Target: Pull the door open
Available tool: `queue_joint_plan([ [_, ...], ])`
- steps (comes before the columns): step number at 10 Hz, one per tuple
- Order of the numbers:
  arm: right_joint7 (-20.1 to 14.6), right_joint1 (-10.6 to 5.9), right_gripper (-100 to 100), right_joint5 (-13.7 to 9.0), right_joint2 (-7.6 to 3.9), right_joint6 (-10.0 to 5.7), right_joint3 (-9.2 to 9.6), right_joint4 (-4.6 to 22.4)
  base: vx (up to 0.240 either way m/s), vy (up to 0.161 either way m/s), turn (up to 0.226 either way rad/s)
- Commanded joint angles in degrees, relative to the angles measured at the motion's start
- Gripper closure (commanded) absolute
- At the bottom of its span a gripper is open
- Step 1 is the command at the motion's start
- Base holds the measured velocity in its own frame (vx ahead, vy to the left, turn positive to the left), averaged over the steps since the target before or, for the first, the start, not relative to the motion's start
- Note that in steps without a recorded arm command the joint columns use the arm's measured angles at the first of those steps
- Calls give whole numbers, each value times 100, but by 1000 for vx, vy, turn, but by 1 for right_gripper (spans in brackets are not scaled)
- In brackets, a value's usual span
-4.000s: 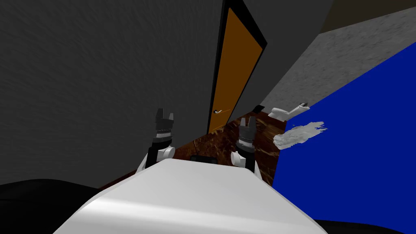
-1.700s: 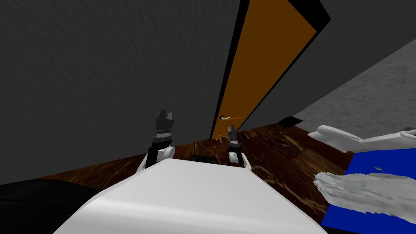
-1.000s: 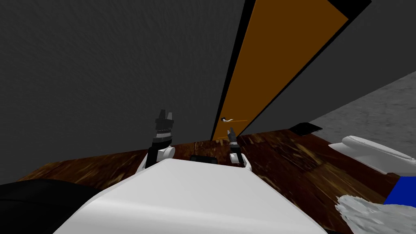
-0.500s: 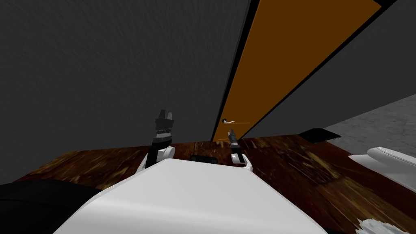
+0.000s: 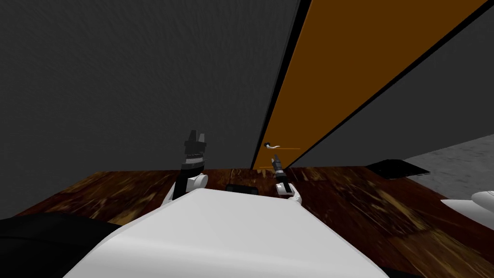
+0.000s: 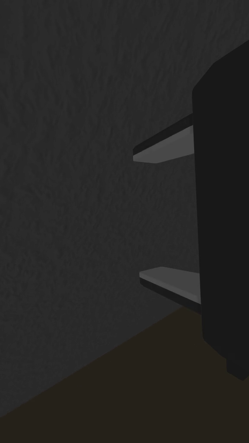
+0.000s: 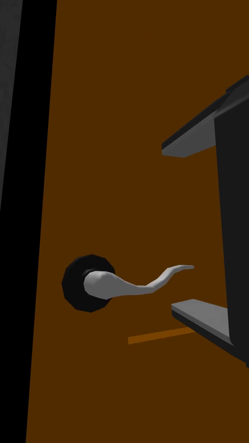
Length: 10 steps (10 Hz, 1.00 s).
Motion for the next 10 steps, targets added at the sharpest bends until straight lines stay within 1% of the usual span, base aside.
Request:
queue_joint_plan([
  [1,-28,-36,-100,-10,-25,-38,1,161,22,-52,48],
  [4,-162,-204,-100,-59,-162,-66,5,651,36,-61,115],
  [7,-256,-321,-100,-93,-257,-86,8,993,28,-66,80],
  [8,-300,-376,-100,-109,-301,-95,9,1153,39,-65,114],
  [9,-266,-401,-100,-98,-267,-115,10,1143,20,-35,30],
  [10,-331,-381,-100,-160,-361,-224,-92,1301,109,49,201],
])
